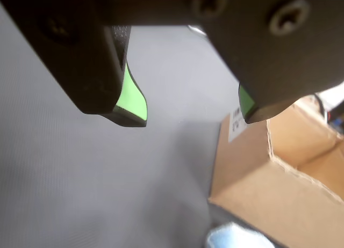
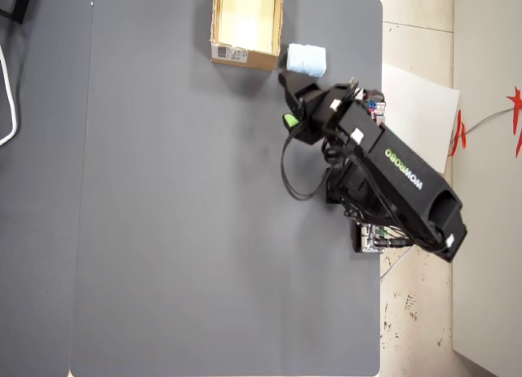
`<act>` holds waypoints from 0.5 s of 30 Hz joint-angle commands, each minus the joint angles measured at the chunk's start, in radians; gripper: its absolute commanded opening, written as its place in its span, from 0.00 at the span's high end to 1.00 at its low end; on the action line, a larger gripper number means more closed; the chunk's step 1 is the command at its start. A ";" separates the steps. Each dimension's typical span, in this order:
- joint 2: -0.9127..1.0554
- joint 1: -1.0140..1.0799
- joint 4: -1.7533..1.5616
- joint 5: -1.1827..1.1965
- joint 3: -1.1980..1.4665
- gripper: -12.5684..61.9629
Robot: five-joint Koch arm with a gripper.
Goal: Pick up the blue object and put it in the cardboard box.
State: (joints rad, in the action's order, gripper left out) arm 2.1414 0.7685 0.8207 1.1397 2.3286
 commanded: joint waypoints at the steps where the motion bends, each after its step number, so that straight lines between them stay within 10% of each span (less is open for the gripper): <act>1: -0.003 0.018 0.037 -0.006 -0.097 0.39; 15: -0.199 0.202 0.146 0.000 -0.279 0.39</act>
State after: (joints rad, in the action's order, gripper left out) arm 1.9436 0.9587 0.9618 1.1397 2.1230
